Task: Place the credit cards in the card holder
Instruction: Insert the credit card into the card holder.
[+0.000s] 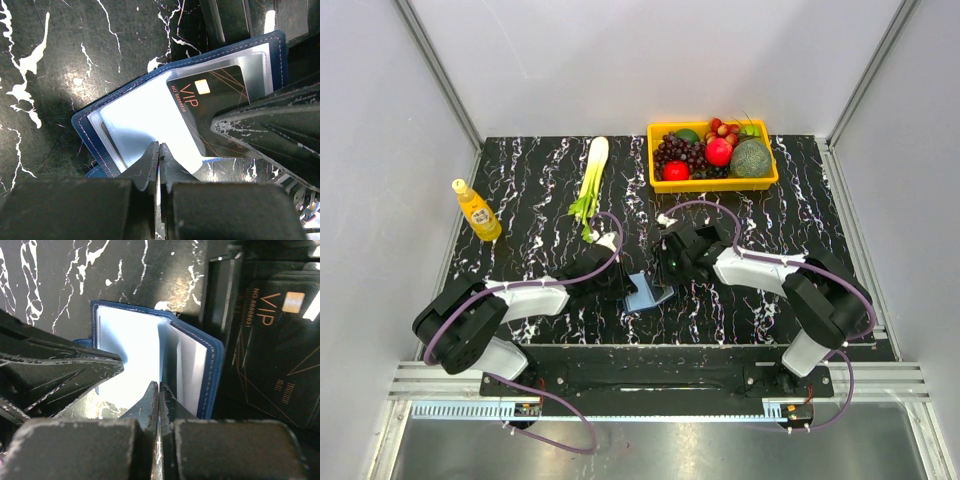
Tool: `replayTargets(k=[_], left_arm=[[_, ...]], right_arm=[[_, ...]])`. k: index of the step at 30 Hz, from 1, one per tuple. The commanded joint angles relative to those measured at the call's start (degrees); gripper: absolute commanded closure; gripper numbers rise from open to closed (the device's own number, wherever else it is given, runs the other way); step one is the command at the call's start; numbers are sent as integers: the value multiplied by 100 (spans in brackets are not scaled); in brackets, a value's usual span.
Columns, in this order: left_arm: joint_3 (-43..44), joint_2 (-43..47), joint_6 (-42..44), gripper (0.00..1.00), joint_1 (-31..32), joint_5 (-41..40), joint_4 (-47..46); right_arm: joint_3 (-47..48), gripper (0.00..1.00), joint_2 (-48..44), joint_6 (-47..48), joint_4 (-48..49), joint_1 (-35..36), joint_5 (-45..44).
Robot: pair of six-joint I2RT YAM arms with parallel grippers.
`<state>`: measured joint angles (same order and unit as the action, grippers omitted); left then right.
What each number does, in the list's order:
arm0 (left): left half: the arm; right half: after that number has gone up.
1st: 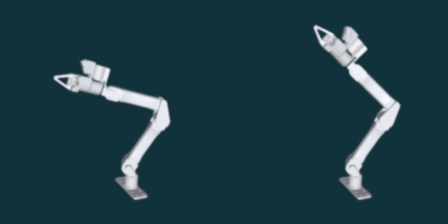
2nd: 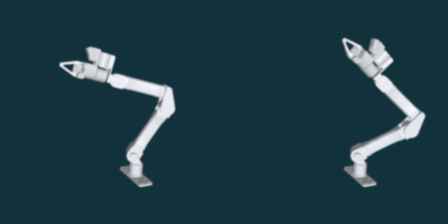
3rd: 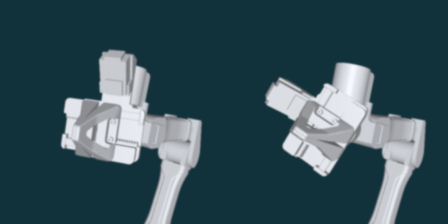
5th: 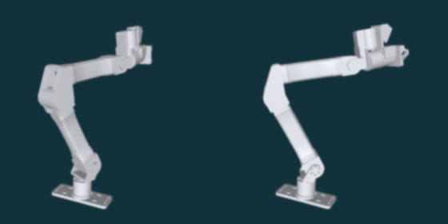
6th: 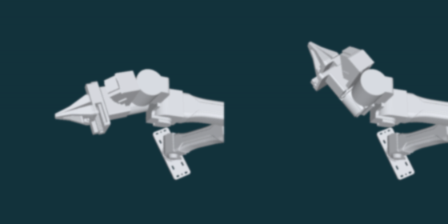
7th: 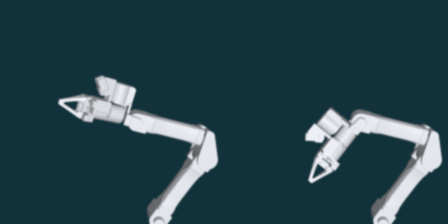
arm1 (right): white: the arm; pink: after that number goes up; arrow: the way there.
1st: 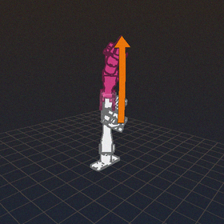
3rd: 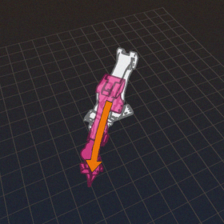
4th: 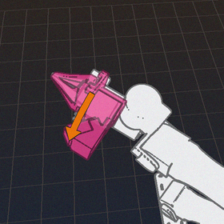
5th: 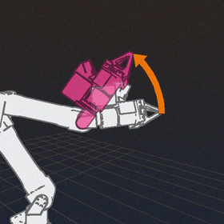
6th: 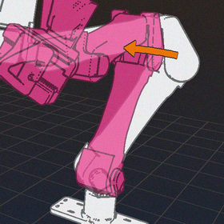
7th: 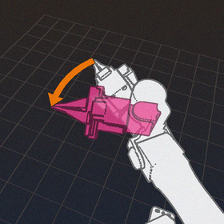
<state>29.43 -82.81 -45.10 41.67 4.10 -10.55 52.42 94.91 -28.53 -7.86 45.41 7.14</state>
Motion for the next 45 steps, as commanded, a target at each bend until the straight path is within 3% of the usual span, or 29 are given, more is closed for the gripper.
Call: replayTargets(k=[1, 9, 18, 31, 45], left_arm=[[-131, 63, 54, 100, 16, -296, 378], [-122, 28, 45, 100, 17, -313, 404], [-78, 10, 45, 100, 8, -313, 422], [-78, 124, 45, 100, 16, -348, 474], [-122, 168, 45, 100, 16, -586, 659]], right_arm=[[-197, 100, 54, -521, 83, -190, 218], [-198, 100, 19, -882, 258, -375, 693], [-320, 100, 27, -978, 249, -445, 605], [-891, 100, 98, -1462, 1084, -427, 333], [-1059, 100, 273, -1049, 1472, -392, 842]])
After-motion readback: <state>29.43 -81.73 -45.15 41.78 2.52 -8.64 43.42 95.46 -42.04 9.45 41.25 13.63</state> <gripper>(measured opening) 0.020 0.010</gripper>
